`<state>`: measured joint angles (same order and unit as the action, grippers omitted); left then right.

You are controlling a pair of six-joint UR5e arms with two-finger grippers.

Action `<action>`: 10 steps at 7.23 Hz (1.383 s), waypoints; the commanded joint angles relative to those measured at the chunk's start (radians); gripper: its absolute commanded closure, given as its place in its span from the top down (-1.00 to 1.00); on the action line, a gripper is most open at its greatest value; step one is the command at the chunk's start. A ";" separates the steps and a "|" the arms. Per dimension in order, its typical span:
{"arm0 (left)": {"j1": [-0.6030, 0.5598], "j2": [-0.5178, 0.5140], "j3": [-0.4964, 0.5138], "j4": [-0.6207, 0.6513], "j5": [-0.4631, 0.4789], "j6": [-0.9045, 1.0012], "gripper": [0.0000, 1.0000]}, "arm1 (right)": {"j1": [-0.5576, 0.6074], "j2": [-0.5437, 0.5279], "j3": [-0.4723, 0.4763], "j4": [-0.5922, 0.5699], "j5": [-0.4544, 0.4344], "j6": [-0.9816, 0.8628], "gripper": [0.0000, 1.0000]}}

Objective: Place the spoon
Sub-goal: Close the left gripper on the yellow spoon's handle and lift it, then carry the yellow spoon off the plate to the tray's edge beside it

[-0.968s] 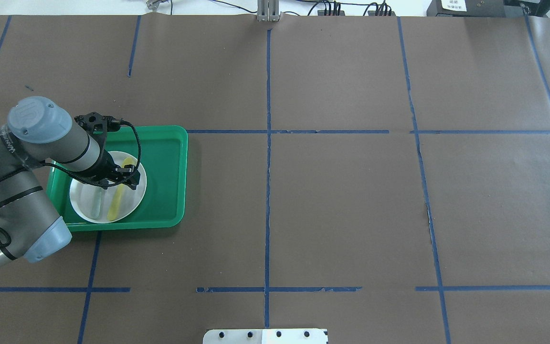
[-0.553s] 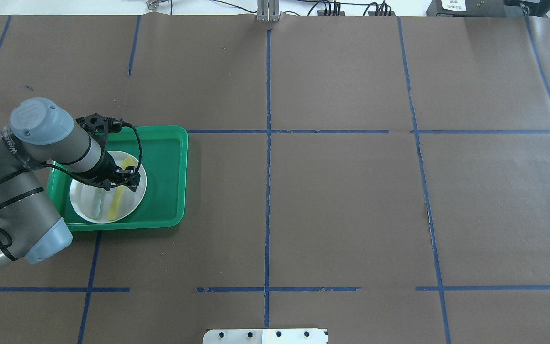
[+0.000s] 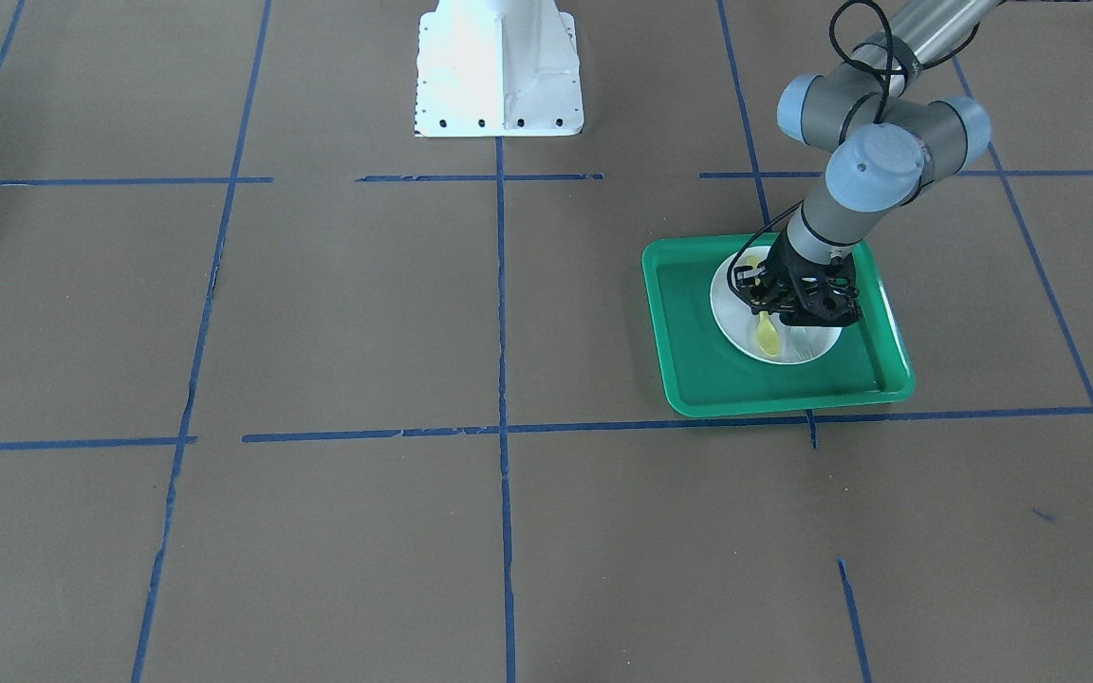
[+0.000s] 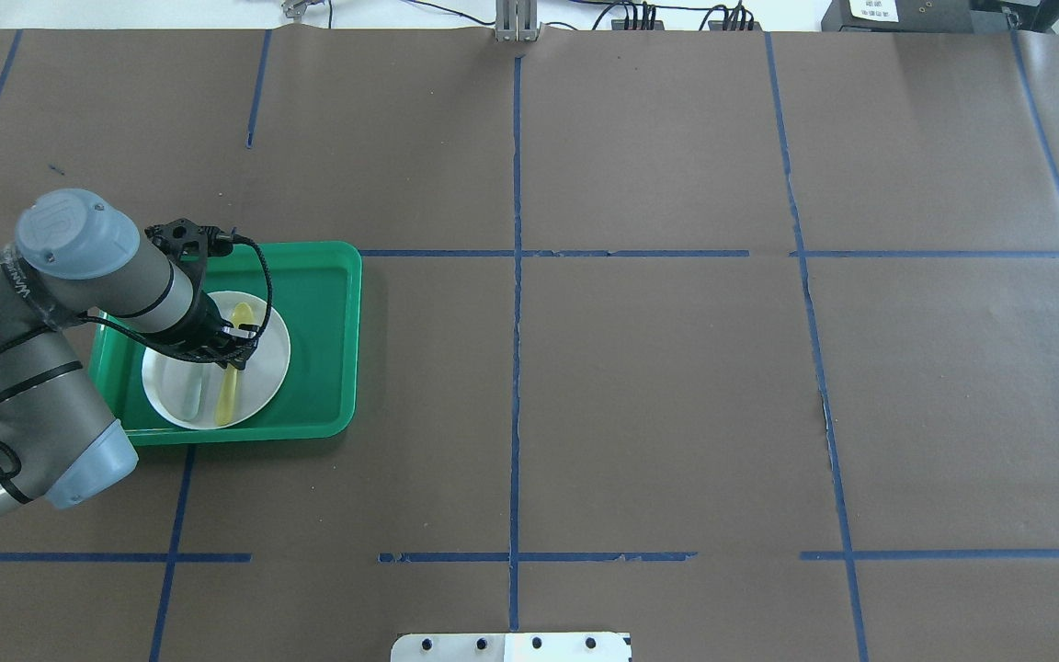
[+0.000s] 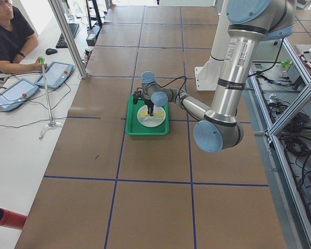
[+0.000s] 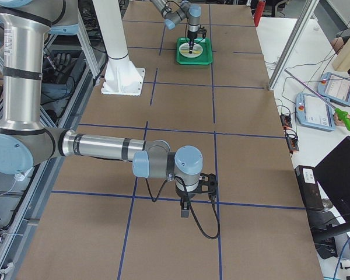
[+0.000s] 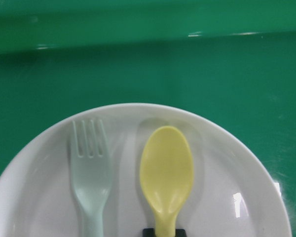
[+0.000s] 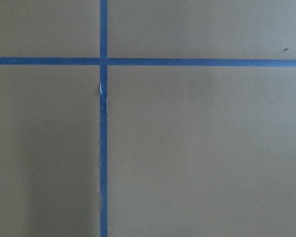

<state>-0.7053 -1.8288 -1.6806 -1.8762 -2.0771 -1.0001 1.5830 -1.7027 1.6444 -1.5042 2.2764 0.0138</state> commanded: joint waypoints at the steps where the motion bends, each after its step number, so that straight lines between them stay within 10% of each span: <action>1: 0.000 0.006 -0.008 0.000 0.000 0.002 -1.00 | 0.000 0.000 0.000 -0.001 0.000 0.000 1.00; 6: -0.152 -0.015 -0.272 0.333 -0.005 0.156 -1.00 | 0.000 0.000 0.000 -0.001 0.000 0.000 1.00; 10: -0.154 -0.151 -0.204 0.378 -0.080 0.032 -1.00 | 0.000 0.000 0.000 -0.001 0.000 0.000 1.00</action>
<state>-0.8629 -1.9156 -1.9255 -1.4976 -2.1481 -0.8914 1.5831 -1.7027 1.6444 -1.5048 2.2765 0.0138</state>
